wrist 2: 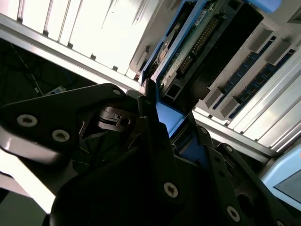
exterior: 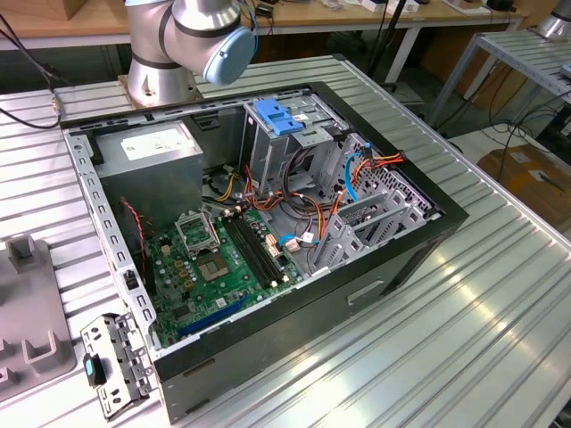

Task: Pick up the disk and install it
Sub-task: 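Pick up the disk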

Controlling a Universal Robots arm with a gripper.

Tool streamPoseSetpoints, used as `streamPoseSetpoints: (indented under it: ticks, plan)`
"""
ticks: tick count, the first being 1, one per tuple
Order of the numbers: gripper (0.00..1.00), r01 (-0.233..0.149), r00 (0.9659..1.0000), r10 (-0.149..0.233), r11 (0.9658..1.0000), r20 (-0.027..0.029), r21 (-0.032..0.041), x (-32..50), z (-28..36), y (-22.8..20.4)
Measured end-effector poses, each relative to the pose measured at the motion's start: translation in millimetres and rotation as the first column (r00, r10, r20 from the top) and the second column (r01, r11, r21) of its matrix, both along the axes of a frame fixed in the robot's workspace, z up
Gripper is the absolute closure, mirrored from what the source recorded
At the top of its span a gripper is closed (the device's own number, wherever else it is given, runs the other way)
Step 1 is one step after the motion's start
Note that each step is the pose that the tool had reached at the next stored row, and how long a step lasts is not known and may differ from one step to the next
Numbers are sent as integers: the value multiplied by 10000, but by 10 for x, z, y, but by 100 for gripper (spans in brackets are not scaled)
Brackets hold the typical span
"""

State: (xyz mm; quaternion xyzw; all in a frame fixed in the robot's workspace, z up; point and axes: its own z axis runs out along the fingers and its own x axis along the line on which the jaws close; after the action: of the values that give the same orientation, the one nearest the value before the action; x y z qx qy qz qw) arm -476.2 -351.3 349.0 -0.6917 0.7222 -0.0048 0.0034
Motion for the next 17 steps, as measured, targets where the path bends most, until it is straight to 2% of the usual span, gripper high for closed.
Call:
streamPoseSetpoints:
  ticks: [17]
  plan:
    - [64,0,10000,0,10000,1,1,0,96,0]
